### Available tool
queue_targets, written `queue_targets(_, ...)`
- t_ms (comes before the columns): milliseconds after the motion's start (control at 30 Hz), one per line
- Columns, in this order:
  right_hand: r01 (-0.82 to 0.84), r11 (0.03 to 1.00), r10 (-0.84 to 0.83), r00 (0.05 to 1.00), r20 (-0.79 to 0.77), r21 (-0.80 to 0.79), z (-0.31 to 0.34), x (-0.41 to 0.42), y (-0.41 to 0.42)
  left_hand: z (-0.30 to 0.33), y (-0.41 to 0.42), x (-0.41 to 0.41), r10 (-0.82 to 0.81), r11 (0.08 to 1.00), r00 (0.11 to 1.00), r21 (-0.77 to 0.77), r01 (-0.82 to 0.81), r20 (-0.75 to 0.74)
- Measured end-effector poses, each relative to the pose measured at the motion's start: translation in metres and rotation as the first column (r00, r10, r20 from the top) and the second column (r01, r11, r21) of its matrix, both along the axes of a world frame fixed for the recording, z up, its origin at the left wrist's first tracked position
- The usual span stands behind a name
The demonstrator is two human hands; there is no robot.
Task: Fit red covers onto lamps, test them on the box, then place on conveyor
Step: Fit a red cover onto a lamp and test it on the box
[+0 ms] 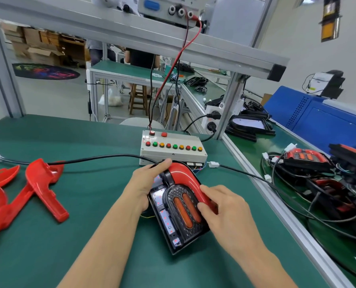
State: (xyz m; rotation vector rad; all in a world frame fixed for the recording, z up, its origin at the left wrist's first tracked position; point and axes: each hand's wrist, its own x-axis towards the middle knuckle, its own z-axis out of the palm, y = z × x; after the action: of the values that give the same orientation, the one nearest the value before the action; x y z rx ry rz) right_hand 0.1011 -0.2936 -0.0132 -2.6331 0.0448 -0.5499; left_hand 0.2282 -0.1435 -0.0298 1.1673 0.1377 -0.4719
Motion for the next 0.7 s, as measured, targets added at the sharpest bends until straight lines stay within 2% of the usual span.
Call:
queue_targets(267, -0.109, 0.991, 0.107, 0.994, 0.026, 0.082, -0.007, 0.0, 0.006, 0.005, 0.016, 0.008, 0.017, 0.998, 0.999, 0.055, -0.019, 0.04)
queue_targets(567, -0.089, 0.992, 0.085, 0.995, 0.045, 0.094, -0.012, 0.004, 0.004, 0.01, 0.019, 0.004, 0.023, 0.996, 0.991, 0.088, -0.035, 0.13)
queue_targets(633, -0.065, 0.984, 0.059, 0.997, 0.042, 0.163, -0.015, 0.005, 0.001, 0.011, 0.02, 0.004, 0.017, 0.997, 0.991, 0.077, -0.028, 0.13)
queue_targets(700, -0.024, 0.911, 0.085, 0.988, -0.129, 0.412, -0.012, 0.008, -0.003, 0.01, 0.021, 0.006, 0.008, 0.997, 0.991, 0.078, -0.018, 0.133)
